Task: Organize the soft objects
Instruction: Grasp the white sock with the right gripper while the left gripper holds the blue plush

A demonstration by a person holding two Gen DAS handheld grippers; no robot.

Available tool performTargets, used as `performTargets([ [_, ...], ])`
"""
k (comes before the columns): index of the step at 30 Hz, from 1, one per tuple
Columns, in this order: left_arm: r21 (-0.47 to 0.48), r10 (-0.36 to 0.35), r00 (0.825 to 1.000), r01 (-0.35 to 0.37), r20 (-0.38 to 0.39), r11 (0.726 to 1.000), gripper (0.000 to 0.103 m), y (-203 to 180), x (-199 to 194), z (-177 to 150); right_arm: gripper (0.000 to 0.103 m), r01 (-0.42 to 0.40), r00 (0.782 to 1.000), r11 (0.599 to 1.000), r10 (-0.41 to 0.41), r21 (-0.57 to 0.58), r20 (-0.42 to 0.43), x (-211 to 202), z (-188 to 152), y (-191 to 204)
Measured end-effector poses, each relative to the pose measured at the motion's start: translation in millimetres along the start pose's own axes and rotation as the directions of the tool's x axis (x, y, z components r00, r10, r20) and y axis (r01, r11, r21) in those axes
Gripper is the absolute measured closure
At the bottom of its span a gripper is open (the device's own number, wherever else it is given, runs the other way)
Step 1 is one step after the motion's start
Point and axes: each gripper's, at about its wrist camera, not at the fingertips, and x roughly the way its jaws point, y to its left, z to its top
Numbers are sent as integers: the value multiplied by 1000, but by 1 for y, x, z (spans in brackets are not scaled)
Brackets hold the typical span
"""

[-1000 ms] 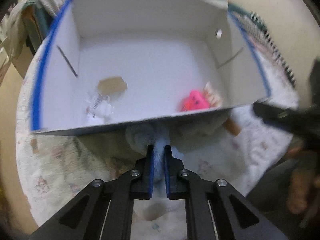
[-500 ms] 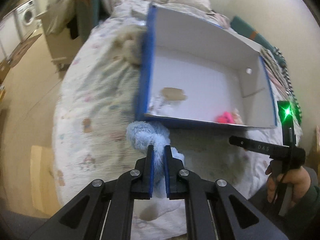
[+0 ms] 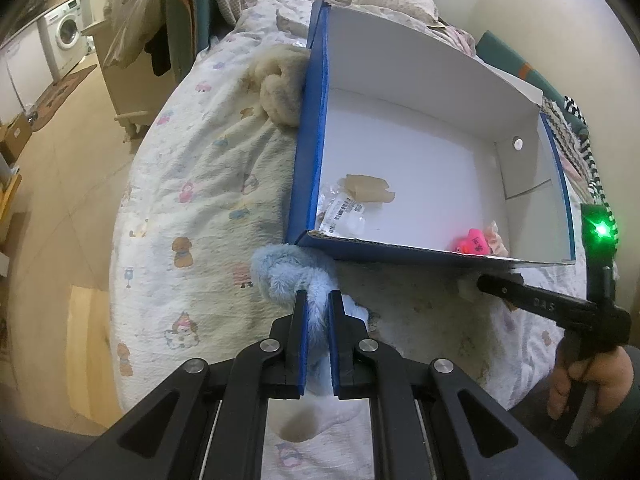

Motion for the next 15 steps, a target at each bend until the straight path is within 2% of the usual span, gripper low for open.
performTargets([
  [7, 8, 8, 1000, -8, 10, 1000, 95, -4, -1, 1, 77, 8, 1000, 1000, -8, -26, 5, -5, -11, 8],
  [12, 20, 60, 998, -61, 25, 998, 95, -7, -3, 0, 77, -2, 1000, 1000, 3, -23, 26, -16, -11, 1],
  [15, 14, 59, 998, -59, 27, 998, 95, -6, -5, 0, 77, -11, 999, 1000, 12, -28, 39, -28, -16, -1],
])
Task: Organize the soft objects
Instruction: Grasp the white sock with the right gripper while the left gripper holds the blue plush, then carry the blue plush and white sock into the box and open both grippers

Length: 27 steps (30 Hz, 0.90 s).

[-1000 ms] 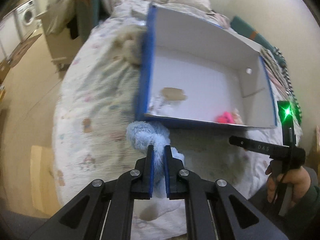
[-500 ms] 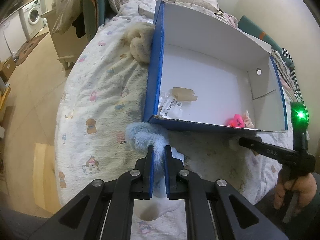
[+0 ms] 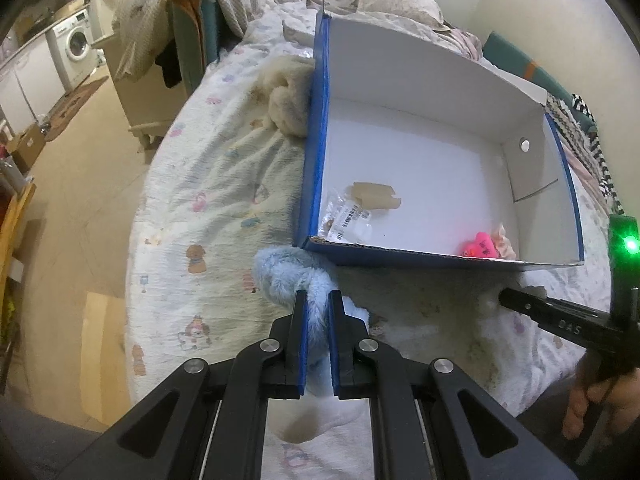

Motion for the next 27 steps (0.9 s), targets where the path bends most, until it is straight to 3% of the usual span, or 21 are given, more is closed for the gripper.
performTargets([
  [15, -65, 68, 985, -58, 161, 996, 95, 15, -69, -16, 77, -107, 986, 993, 113, -55, 125, -76, -11, 15],
  [27, 8, 39, 955, -43, 293, 999, 95, -12, -100, 45, 77, -113, 959, 989, 133, -94, 248, -121, 29, 28],
])
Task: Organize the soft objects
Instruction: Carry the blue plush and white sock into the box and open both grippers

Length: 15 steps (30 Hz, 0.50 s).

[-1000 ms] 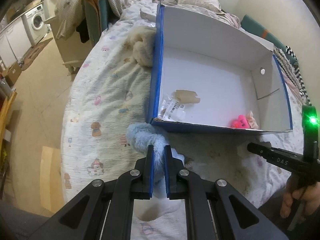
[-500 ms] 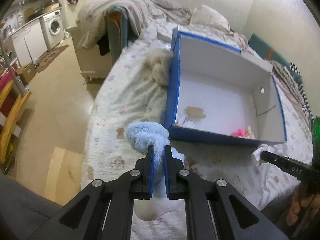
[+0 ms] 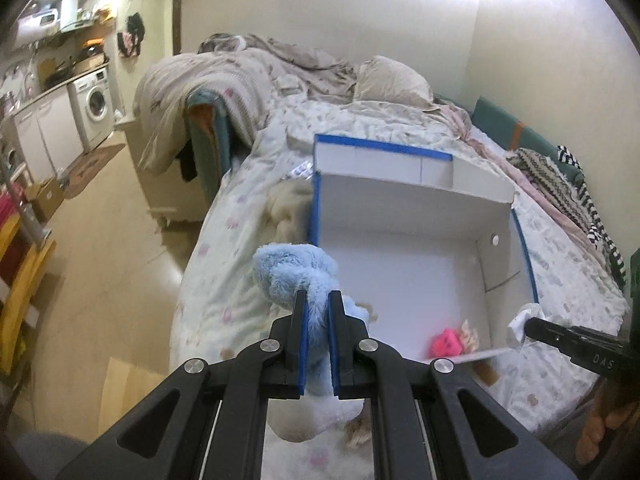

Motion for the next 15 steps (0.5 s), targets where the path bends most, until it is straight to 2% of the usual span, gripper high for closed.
performTargets([
  [3, 23, -15, 1000, 15, 7, 1000, 95, -10, 6, 15, 77, 31, 999, 999, -30, -17, 32, -3, 12, 0],
  [7, 74, -21, 1000, 22, -2, 997, 95, -27, 22, 26, 77, 34, 998, 999, -33, -6, 47, 6, 28, -6],
  [15, 170, -21, 999, 25, -28, 985, 95, -59, 66, 37, 77, 73, 996, 997, -73, -3, 54, 43, 43, -22],
])
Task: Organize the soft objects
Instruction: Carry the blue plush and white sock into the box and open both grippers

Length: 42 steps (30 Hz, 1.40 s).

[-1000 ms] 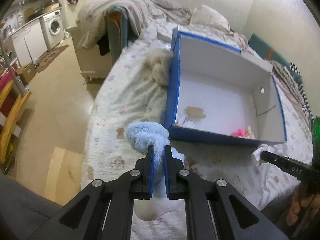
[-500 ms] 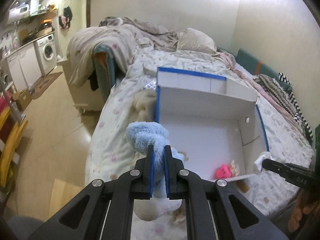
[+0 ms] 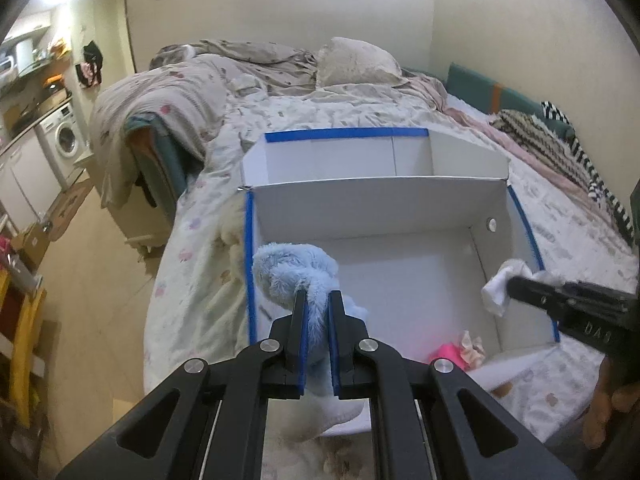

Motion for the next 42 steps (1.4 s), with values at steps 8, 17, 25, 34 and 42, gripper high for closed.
performTargets([
  [8, 44, -16, 1000, 16, 0, 999, 95, -11, 53, -1, 77, 35, 997, 999, -34, 18, -66, 38, -10, -11],
  [17, 50, -54, 995, 58, -89, 997, 95, -16, 95, -11, 77, 43, 990, 999, -43, -1, -131, 67, -15, -9],
  [25, 18, -64, 994, 66, -91, 998, 95, -10, 100, -16, 77, 48, 984, 999, -49, -13, -170, 79, -15, -7],
  [34, 15, -61, 993, 63, -104, 998, 95, -9, 103, -17, 77, 51, 982, 999, -53, -17, -182, 83, -15, -4],
  [42, 20, -60, 992, 63, -109, 998, 94, -11, 104, -19, 77, 58, 979, 998, -62, -27, -192, 87, -14, -1],
])
